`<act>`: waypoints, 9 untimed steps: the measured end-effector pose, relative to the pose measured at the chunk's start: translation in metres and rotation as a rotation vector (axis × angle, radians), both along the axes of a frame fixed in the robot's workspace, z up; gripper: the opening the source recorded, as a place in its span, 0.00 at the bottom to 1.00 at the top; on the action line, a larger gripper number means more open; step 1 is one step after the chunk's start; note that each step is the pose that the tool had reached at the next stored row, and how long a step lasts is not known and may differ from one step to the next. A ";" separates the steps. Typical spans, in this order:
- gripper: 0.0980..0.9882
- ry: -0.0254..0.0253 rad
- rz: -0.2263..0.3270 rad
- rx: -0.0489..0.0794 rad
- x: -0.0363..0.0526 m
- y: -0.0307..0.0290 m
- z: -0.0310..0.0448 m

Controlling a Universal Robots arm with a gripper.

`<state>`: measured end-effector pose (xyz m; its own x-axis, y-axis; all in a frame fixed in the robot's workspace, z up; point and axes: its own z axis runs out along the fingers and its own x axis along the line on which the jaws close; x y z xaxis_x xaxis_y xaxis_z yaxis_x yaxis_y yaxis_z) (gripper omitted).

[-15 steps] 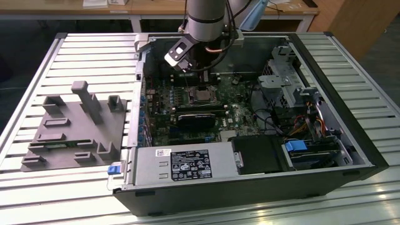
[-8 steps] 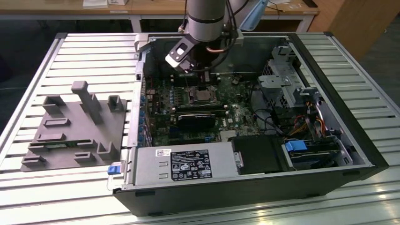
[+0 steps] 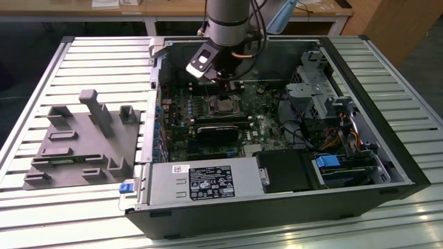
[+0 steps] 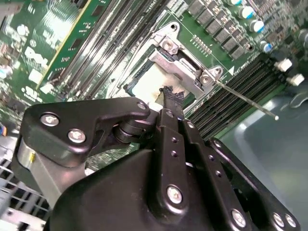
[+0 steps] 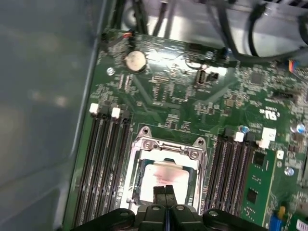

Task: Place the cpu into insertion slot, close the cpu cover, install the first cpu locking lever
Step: 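Close the cpu cover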

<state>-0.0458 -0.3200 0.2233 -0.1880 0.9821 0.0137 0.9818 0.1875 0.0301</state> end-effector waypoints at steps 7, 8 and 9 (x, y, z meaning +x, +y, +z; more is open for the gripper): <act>0.00 0.0000 0.121 0.000 0.0000 0.0000 -0.0005; 0.00 0.0000 0.138 0.000 0.0000 0.0000 -0.0005; 0.00 0.0001 0.155 0.000 0.0000 -0.0001 -0.0006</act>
<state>-0.0458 -0.3200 0.2227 -0.3375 0.9412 0.0136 0.9410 0.3370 0.0300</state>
